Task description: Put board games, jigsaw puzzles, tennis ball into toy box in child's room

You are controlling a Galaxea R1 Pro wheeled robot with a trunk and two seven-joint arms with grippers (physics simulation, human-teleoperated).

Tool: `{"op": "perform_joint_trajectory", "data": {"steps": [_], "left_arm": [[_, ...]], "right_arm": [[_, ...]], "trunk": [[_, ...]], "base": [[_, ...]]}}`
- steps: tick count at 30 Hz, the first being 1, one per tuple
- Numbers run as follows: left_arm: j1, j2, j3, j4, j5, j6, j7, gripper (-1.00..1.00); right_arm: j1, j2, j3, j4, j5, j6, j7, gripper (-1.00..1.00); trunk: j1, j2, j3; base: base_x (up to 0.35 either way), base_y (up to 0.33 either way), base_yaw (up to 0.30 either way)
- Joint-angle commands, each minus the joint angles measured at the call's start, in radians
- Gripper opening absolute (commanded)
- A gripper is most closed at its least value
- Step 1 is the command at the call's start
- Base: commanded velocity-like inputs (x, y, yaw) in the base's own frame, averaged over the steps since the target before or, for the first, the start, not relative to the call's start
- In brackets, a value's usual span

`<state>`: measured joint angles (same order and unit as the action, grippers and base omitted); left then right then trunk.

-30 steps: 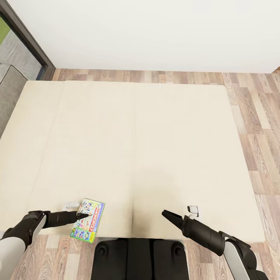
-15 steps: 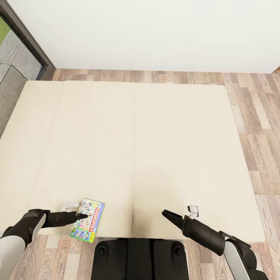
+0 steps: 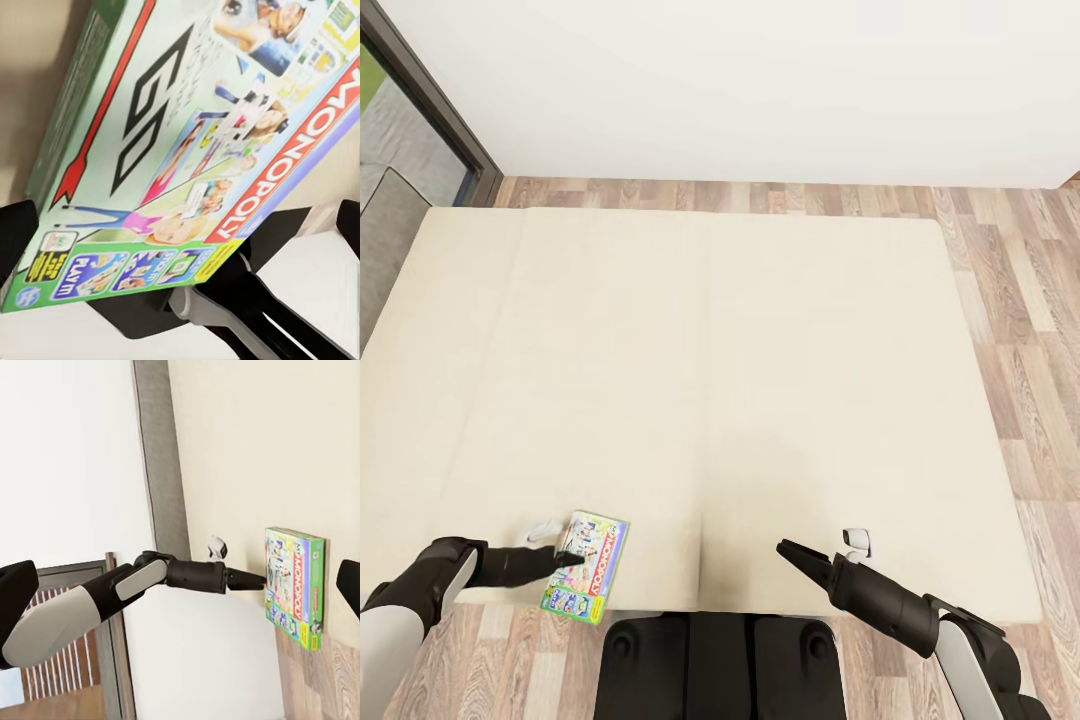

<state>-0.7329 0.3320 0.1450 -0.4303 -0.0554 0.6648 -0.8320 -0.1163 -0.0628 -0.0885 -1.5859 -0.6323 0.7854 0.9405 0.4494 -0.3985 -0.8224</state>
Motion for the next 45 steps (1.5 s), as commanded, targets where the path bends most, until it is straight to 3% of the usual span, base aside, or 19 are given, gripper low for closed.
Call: {"op": "perform_joint_trajectory", "data": {"steps": [1, 14, 23, 40, 45], "left_arm": [[0.0, -0.001, 0.007, -0.001, -0.006, 0.014, -0.005, 1.0], [-0.011, 0.001, 0.007, -0.001, -0.008, 0.093, 0.003, 1.0], [-0.02, 0.006, 0.01, -0.001, -0.007, 0.097, 0.051, 1.0], [-0.021, 0.025, 0.01, 0.001, -0.01, 0.097, 0.069, 1.0], [-0.022, 0.022, 0.01, 0.002, -0.009, 0.097, 0.125, 1.0]], "right_arm": [[0.0, 0.0, -0.001, 0.0, -0.003, 0.005, 0.001, 1.0], [0.0, 0.0, -0.001, 0.0, -0.003, 0.005, 0.001, 1.0], [0.0, 0.0, -0.001, 0.0, -0.003, 0.005, 0.001, 1.0], [0.0, 0.0, -0.001, 0.0, -0.004, 0.005, 0.002, 1.0], [0.0, 0.001, -0.002, 0.0, -0.003, 0.005, 0.002, 1.0]], "trunk": [[0.001, -0.001, -0.001], [0.001, -0.001, -0.001], [0.001, -0.001, -0.001], [0.001, -0.001, -0.001], [0.001, -0.001, -0.003]], "base": [[0.0, 0.0, 0.0], [0.0, 0.0, 0.0], [0.0, 0.0, 0.0], [0.0, 0.0, 0.0], [0.0, 0.0, 0.0]]}}
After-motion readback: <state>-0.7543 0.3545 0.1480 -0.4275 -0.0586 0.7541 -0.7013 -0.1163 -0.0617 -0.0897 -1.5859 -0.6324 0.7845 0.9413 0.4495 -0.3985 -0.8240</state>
